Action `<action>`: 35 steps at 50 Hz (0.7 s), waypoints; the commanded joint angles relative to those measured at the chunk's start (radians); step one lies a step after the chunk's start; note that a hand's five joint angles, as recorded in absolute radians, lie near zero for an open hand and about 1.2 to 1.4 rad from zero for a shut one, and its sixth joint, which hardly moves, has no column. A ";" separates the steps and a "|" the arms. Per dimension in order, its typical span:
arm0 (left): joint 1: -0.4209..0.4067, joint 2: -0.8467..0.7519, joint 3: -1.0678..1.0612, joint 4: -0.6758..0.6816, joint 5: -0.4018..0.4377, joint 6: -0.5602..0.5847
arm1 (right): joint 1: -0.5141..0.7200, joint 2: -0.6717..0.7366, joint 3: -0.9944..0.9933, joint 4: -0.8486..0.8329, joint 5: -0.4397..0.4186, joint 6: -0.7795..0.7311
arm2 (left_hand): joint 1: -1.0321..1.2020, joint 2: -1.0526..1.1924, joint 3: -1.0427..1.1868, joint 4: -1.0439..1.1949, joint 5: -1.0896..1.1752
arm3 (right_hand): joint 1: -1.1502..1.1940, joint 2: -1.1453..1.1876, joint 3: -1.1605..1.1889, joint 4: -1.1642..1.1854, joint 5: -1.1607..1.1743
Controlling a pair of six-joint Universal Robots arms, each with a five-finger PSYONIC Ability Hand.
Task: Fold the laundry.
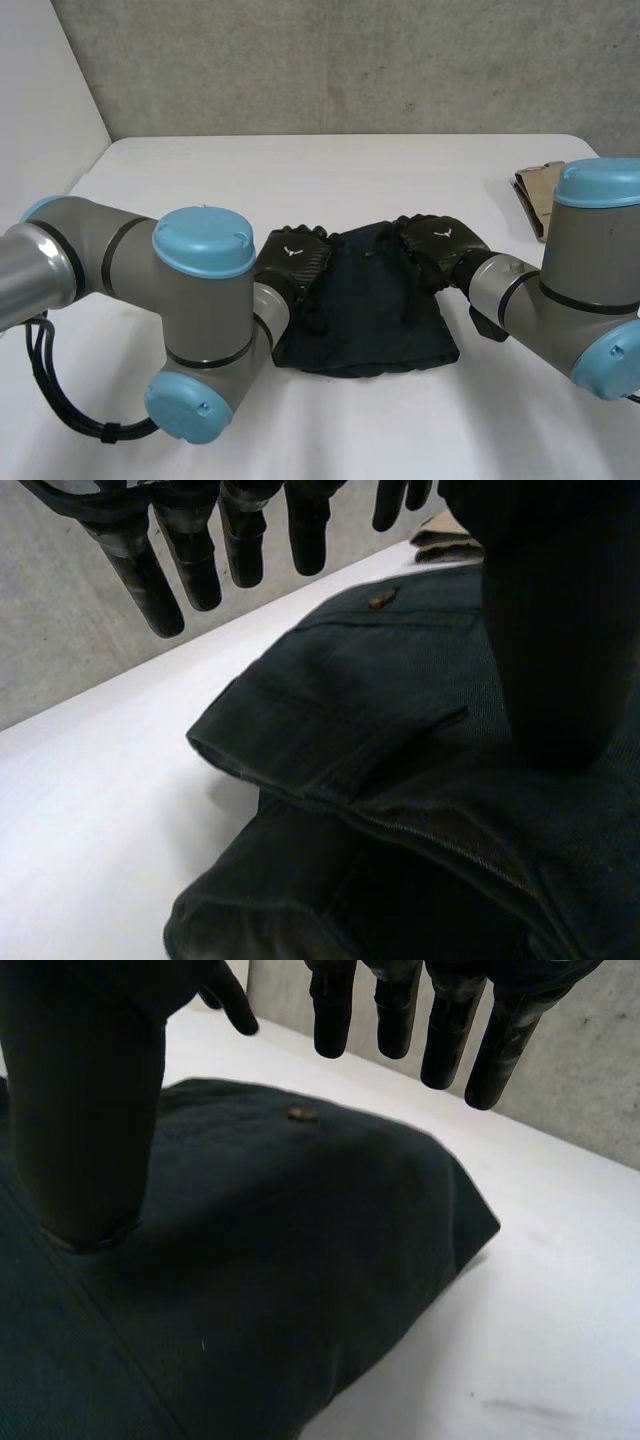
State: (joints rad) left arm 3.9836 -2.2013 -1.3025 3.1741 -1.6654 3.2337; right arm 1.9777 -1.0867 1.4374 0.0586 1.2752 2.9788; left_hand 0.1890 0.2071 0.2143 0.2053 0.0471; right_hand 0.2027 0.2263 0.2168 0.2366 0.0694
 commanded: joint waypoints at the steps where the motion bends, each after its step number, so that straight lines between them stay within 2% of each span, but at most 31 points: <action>1: 0.011 0.080 -0.035 0.038 -0.004 0.005 | -0.008 -0.009 0.005 -0.005 -0.002 -0.001 | -0.008 -0.026 -0.033 -0.024 -0.040 | -0.028 -0.052 -0.042 -0.062 -0.069; 9: 0.005 0.045 -0.006 0.046 0.030 0.003 | 0.007 0.011 -0.014 -0.005 0.004 -0.003 | -0.008 -0.026 -0.033 -0.024 -0.040 | -0.028 -0.052 -0.042 -0.062 -0.069; 20: -0.001 -0.150 0.108 -0.008 0.019 0.032 | 0.003 0.122 -0.069 0.004 0.024 -0.018 | 0.016 -0.002 -0.010 -0.001 -0.017 | -0.028 -0.052 -0.042 -0.062 -0.069; 28: 0.014 -0.161 0.100 -0.028 -0.022 0.126 | -0.007 0.171 -0.089 0.006 0.075 -0.144 | 0.022 0.004 -0.004 0.005 -0.011 | -0.028 -0.052 -0.042 -0.062 -0.069; 35: 0.006 -0.140 0.068 -0.037 -0.019 0.136 | -0.007 0.154 -0.084 0.004 0.115 -0.192 | 0.010 -0.008 -0.015 -0.006 -0.023 | -0.028 -0.052 -0.042 -0.062 -0.069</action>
State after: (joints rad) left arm 3.9942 -2.3665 -1.1997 3.1457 -1.6760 3.3457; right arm 1.9722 -0.9186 1.3490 0.0648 1.3451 2.8542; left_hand 0.1889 0.2071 0.2143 0.2053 0.0472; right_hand 0.1918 0.2230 0.2168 0.2365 0.0674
